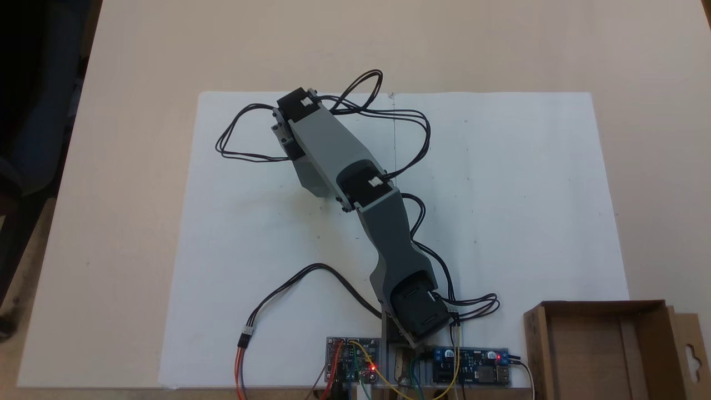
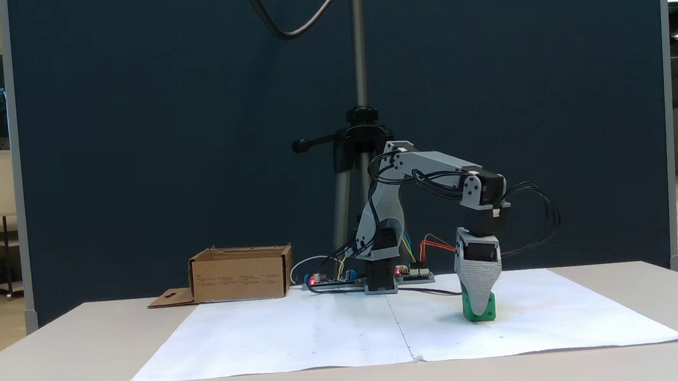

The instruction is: Grasp a green dice and put it in the bin.

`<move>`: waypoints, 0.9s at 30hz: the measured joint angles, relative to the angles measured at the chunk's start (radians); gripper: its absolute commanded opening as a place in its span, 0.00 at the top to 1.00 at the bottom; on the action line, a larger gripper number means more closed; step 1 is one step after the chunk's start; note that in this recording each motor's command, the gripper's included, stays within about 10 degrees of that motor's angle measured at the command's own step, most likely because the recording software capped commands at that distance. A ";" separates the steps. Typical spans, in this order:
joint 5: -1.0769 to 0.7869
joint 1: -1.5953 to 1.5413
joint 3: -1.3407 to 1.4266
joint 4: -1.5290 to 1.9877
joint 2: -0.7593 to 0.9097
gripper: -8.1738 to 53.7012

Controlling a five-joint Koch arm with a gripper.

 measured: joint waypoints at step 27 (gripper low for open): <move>0.000 -0.012 0.000 0.000 -0.032 0.29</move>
